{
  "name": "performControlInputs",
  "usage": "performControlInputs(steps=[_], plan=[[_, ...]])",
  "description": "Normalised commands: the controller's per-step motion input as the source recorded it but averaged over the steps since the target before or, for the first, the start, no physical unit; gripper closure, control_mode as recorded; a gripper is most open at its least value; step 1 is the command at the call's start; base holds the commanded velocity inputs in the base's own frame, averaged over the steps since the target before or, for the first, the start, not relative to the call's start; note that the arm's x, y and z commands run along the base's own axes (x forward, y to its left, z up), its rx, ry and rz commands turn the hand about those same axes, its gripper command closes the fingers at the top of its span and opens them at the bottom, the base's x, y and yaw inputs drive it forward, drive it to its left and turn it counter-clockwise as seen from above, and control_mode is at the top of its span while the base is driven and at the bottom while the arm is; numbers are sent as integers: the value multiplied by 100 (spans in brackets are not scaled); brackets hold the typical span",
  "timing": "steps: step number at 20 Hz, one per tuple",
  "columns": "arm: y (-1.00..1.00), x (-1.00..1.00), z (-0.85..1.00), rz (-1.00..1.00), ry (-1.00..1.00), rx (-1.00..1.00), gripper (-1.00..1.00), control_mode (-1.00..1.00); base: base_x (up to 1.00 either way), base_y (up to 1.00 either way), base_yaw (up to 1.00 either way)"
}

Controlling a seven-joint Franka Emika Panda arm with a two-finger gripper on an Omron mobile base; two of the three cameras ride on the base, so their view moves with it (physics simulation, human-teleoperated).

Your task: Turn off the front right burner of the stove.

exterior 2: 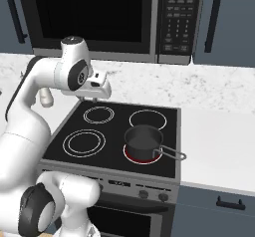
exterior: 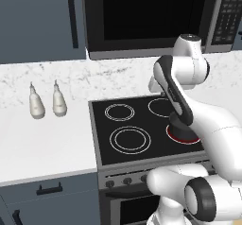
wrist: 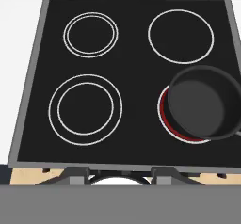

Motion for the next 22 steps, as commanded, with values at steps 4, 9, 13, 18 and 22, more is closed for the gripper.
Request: performControlInputs(steps=[4,9,13,18,22], plan=[[0,-16,0,0,0,0,-100,-100,0,0,0],[0,-37,-5,0,0,0,-100,-100,0,0,0],[35,0,-3,0,0,-3,-100,-100,0,0,0],[40,0,-1,0,0,-4,-100,-100,0,0,0],[0,0,0,0,0,0,-100,-100,0,0,0]])
